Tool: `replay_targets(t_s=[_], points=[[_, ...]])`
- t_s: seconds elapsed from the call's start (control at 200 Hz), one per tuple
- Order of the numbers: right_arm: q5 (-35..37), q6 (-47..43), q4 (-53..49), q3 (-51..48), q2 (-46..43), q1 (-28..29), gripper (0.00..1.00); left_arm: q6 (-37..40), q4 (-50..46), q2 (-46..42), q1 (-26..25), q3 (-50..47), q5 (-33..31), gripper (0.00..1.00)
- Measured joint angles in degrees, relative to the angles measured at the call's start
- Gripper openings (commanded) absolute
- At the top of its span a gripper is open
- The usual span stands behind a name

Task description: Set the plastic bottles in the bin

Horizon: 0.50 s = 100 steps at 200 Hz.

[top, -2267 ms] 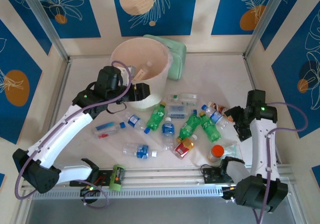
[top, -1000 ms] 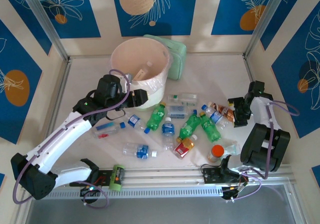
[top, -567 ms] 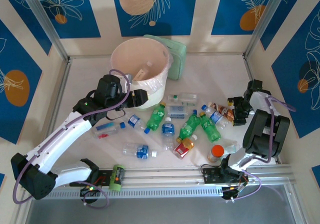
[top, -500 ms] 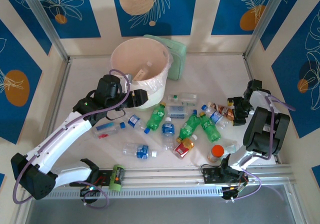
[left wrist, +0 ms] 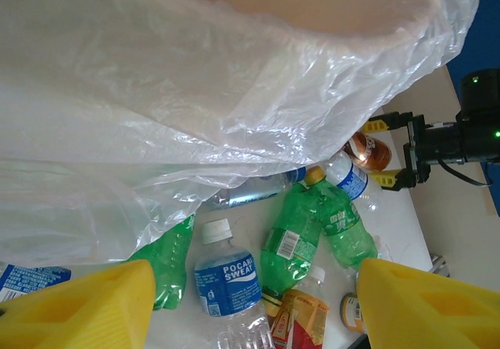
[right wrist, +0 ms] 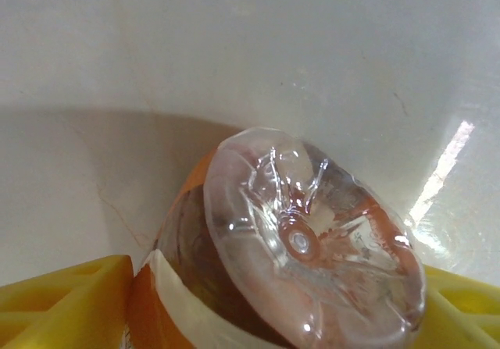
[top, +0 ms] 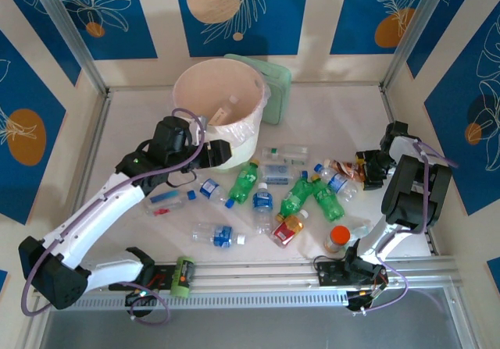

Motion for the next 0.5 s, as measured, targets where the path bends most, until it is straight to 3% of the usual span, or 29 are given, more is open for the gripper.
replay_targets(t_s=[0.5], points=[[0.0, -3.7, 0.4, 2.6, 0.0, -0.6, 0.71, -0.1, -1.1, 1.6, 0.0, 3.1, -0.2, 0.69]])
